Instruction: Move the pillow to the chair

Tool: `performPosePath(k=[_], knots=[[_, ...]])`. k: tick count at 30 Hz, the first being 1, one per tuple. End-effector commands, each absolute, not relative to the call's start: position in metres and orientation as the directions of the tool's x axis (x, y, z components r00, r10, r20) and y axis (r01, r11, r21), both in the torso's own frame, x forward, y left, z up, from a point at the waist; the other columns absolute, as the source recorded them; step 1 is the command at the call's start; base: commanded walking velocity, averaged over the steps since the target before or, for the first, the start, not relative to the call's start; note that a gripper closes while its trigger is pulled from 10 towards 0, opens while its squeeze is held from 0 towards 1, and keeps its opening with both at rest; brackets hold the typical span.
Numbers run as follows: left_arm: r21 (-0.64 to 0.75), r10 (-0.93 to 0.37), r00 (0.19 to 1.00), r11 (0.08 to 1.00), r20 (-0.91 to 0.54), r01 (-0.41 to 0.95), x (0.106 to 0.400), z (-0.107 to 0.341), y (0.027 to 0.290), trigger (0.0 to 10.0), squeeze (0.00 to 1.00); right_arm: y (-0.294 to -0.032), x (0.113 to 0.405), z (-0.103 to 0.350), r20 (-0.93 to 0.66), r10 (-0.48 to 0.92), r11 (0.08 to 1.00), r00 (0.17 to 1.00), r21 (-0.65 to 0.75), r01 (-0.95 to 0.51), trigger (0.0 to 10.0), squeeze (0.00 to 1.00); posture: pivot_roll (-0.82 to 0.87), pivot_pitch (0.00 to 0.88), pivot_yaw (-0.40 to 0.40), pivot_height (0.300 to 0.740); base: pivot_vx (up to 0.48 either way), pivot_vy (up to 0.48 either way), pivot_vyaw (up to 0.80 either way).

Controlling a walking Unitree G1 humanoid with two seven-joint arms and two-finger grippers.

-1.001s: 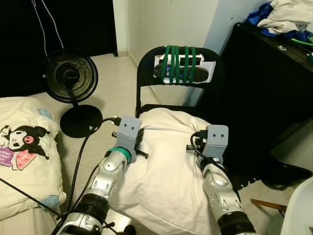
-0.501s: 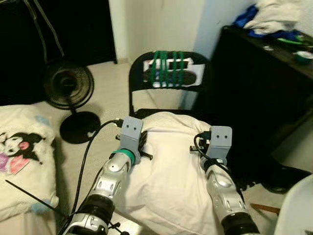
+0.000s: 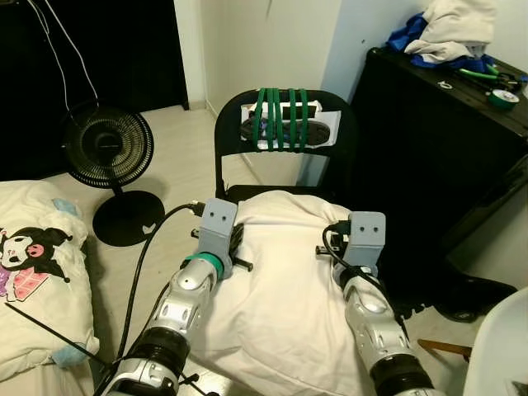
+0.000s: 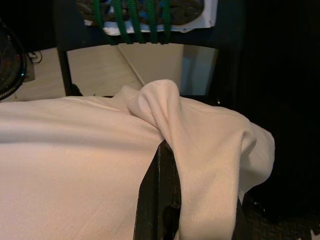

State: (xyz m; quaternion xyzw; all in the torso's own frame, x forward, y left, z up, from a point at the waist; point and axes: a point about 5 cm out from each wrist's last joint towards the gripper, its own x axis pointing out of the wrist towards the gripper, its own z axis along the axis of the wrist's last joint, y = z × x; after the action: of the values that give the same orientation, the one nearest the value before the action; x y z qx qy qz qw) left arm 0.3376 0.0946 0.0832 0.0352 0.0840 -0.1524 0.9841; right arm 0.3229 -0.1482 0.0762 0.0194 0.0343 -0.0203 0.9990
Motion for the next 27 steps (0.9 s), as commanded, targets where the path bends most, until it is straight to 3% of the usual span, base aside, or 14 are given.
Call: performPosePath(k=[1,27], knots=[[0.066,-0.259,0.952,0.96,-0.164,0.272,0.338,0.083,0.102,10.0,0.0,-0.154,0.325,0.082,-0.029,-0.072,0.996,0.997,0.043,0.073,10.0,0.0,-0.06,0.0,0.003,0.74,0.0,0.0,0.0],[0.022,-0.259,0.956,0.964,-0.14,0.264,0.335,0.084,0.092,10.0,0.0,-0.156,0.321,0.079,-0.033,-0.07,0.997,0.997,0.035,0.072,10.0,0.0,-0.08,0.006,-0.002,0.74,0.0,0.0,0.0]])
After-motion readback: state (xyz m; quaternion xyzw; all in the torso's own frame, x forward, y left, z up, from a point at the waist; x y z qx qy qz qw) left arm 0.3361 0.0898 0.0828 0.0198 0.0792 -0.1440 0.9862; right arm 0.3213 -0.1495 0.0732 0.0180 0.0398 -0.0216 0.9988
